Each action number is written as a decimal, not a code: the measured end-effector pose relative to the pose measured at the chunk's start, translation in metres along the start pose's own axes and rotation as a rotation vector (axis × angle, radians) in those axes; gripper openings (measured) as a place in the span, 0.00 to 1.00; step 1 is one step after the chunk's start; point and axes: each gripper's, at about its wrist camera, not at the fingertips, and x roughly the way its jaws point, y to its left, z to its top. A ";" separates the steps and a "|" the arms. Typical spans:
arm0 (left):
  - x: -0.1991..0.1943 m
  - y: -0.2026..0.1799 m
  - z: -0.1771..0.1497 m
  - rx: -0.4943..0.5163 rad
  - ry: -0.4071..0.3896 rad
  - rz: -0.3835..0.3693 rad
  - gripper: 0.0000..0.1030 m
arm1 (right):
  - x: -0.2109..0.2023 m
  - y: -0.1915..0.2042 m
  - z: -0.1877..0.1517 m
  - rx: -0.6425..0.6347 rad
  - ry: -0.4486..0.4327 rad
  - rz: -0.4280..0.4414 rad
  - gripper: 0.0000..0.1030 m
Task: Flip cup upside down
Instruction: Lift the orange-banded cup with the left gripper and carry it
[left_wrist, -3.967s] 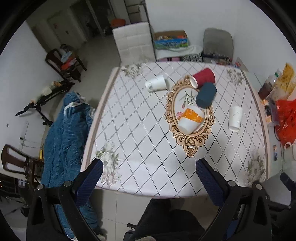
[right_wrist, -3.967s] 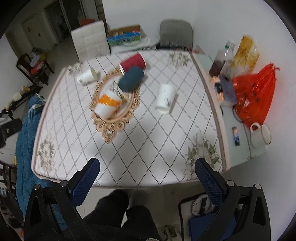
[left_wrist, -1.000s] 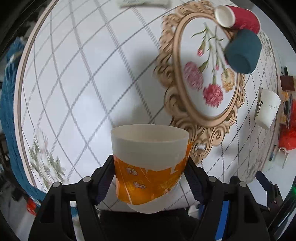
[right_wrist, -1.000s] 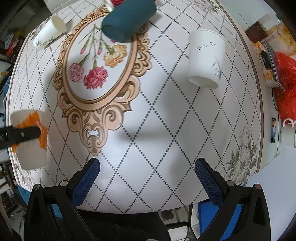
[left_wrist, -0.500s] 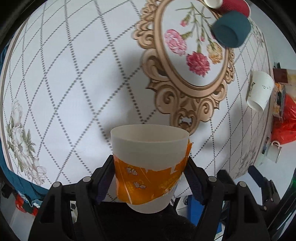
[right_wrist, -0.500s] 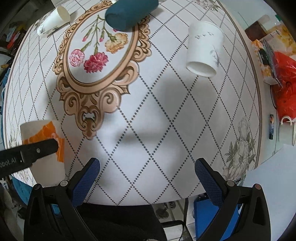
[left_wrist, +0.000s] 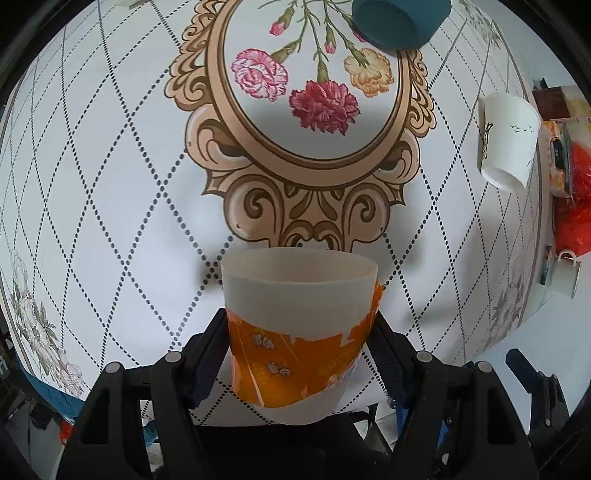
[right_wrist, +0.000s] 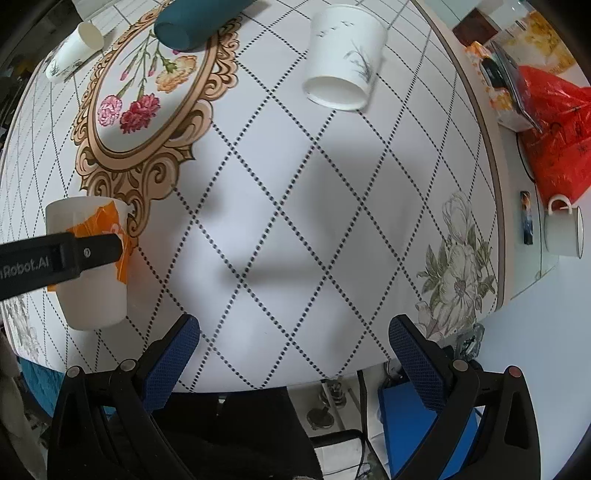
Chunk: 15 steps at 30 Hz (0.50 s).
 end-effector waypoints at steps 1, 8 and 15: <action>-0.001 0.002 0.000 -0.002 -0.001 0.001 0.68 | -0.001 -0.001 -0.002 0.002 0.000 0.000 1.00; 0.008 -0.008 -0.002 -0.014 -0.013 0.011 0.69 | 0.004 -0.001 -0.002 0.010 0.000 -0.001 1.00; 0.004 0.002 -0.001 -0.034 -0.001 -0.001 0.70 | 0.004 -0.004 -0.003 0.016 -0.009 -0.003 1.00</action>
